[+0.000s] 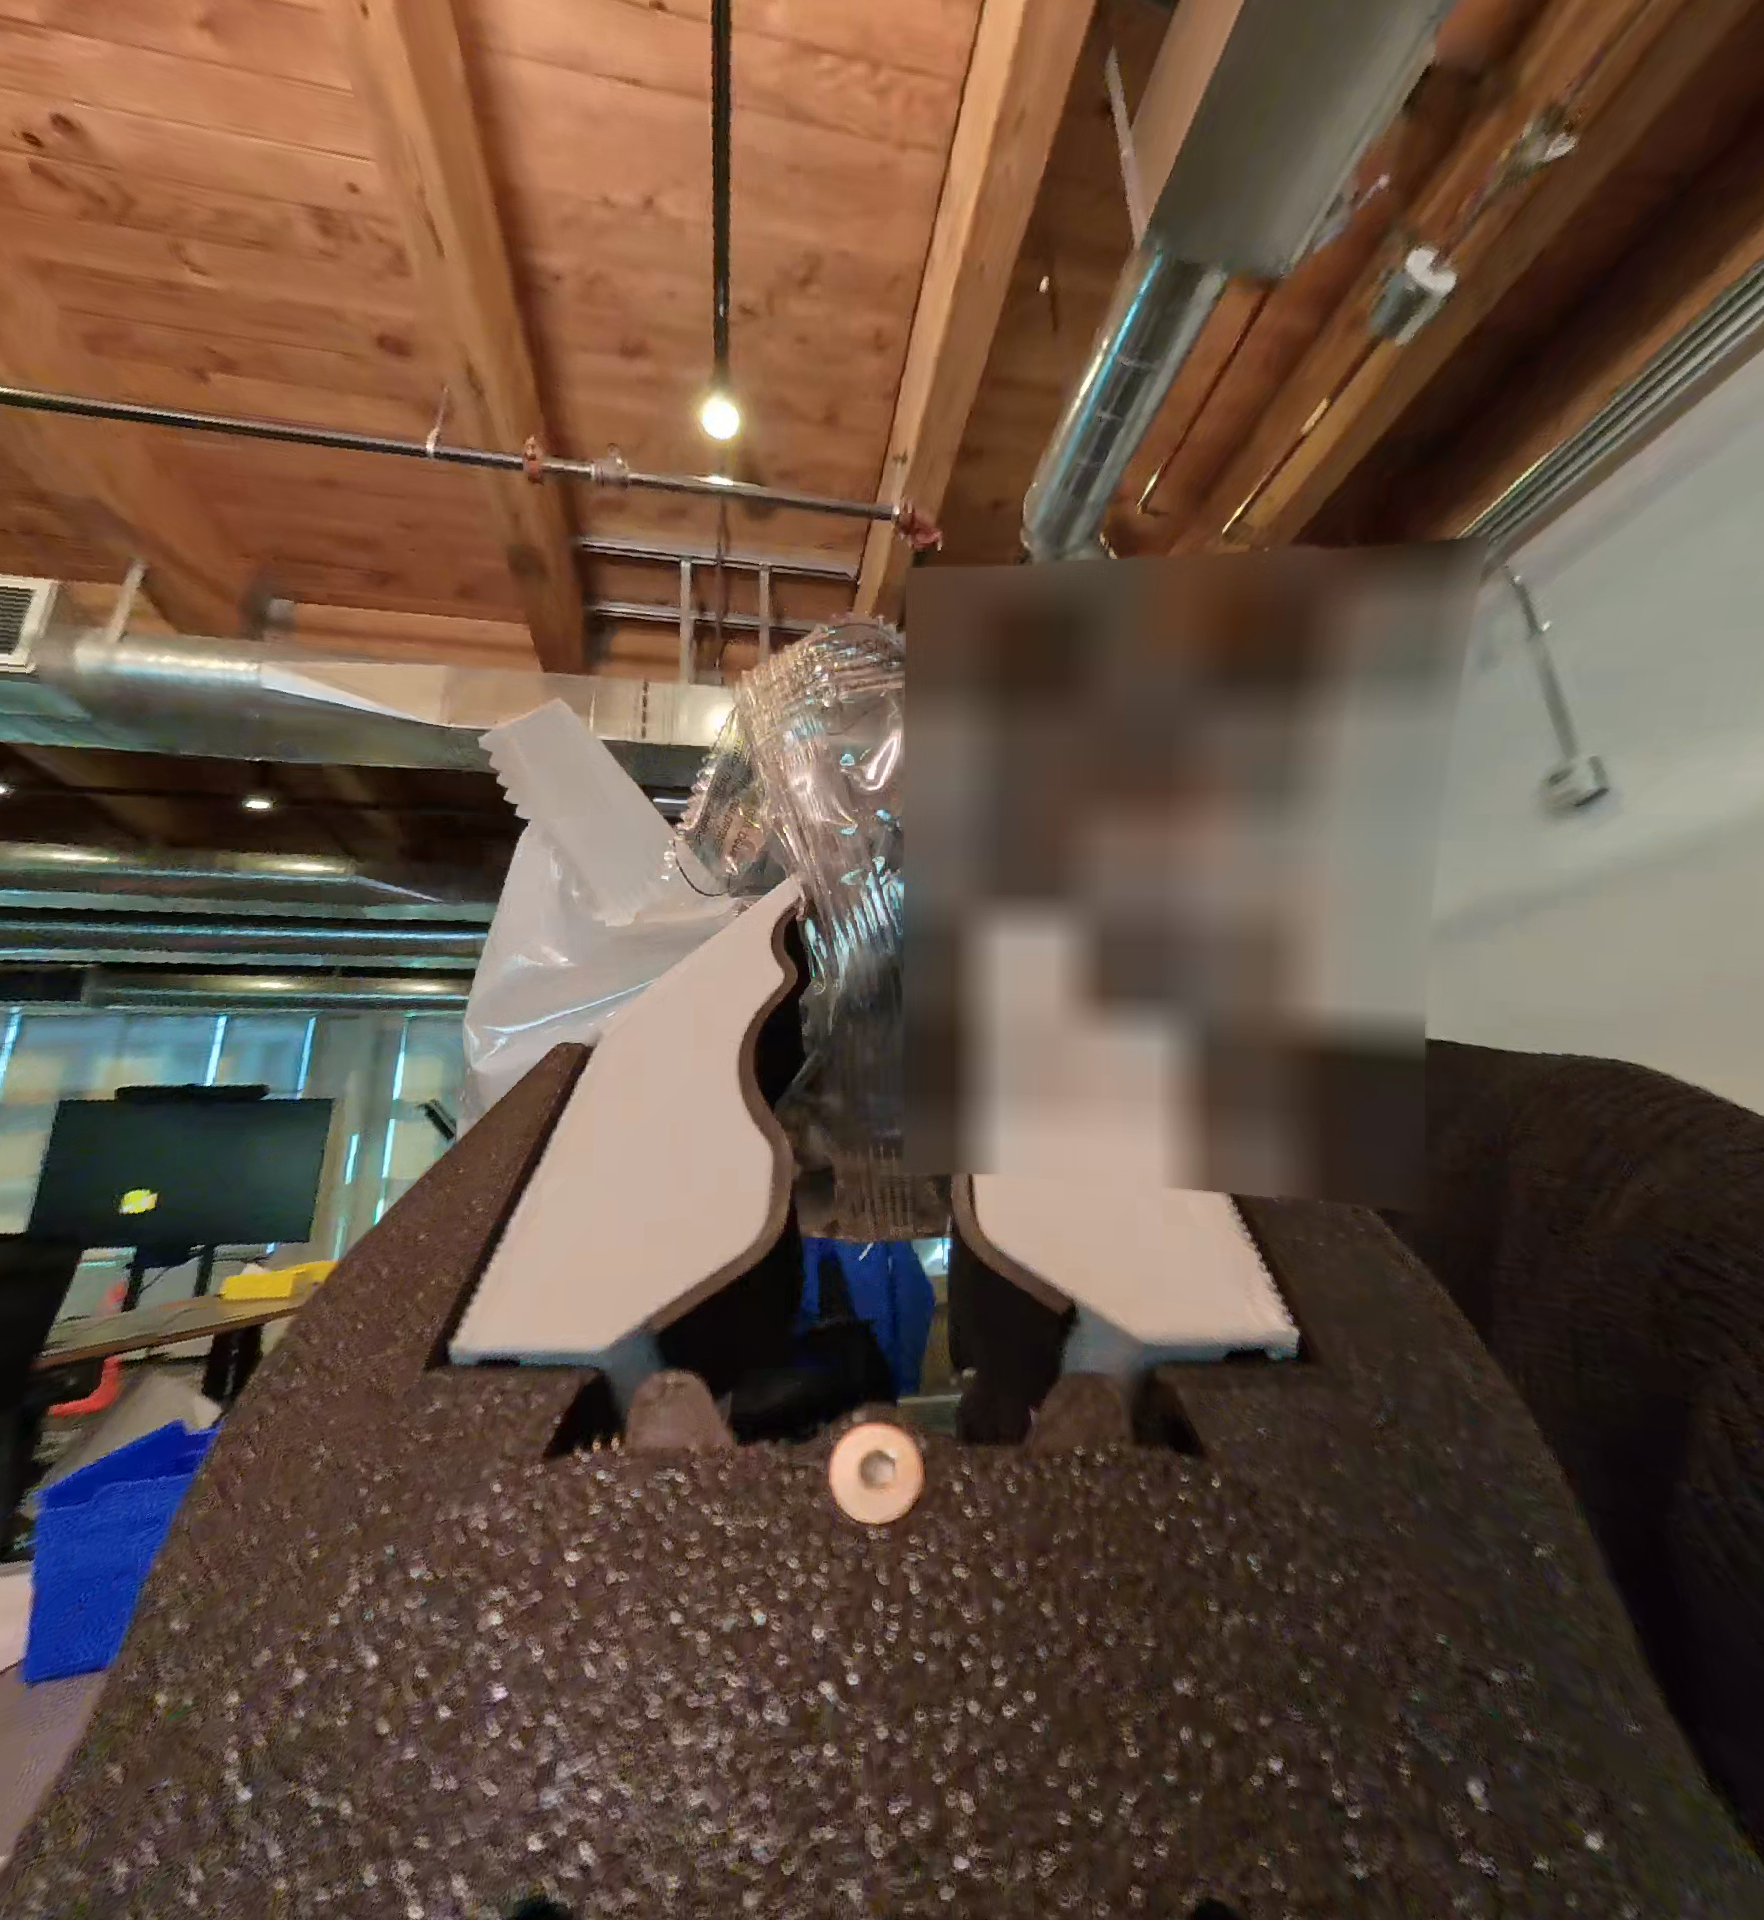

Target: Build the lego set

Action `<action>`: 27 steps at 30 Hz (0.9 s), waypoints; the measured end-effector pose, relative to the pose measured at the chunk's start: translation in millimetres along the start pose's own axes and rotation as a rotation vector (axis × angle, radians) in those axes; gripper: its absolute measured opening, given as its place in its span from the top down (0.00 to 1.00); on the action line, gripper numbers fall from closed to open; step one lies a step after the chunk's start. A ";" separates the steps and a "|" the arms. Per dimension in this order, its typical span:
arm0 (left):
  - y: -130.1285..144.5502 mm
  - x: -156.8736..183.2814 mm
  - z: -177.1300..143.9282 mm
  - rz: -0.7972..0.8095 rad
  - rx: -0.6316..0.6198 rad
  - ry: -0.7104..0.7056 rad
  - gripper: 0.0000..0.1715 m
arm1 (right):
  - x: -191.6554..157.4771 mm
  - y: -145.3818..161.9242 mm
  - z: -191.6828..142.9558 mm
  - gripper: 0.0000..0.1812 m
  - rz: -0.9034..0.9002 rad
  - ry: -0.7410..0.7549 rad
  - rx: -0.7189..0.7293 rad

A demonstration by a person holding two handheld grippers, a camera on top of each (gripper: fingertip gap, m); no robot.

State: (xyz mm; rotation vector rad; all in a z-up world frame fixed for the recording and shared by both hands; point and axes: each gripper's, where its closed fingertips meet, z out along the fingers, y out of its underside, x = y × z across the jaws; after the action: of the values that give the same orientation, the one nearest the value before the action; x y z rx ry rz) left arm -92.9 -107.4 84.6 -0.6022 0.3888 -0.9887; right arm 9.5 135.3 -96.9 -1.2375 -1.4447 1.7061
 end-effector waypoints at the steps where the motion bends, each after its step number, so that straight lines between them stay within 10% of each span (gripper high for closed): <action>1: 2.6 -2.3 -0.7 -0.012 0.005 0.005 0.89 | -1.9 -0.8 -0.1 0.90 0.001 -0.006 0.003; 8: 17.7 -19.1 2.4 -0.048 -0.009 -0.033 0.89 | -9.6 -2.0 0.7 0.90 -0.046 -0.016 -0.002; 12: 55.7 -95.9 -7.8 0.030 -0.223 -0.562 0.89 | -22.4 -5.7 1.2 0.88 -0.149 -0.047 0.015; 16: 132.2 -146.8 -36.7 0.214 -0.720 -0.965 0.90 | -46.0 -19.2 -0.2 0.60 -0.338 -0.069 0.132; 27: 248.4 -173.4 -13.2 0.186 -0.995 -0.934 0.89 | -4.8 -11.7 1.2 0.56 -0.175 0.097 0.086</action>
State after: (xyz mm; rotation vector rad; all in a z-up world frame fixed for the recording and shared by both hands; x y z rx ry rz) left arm -24.1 140.1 -76.4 -1.7901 0.0584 -0.1893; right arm 8.8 133.4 -84.3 -1.0991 -1.3654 1.5535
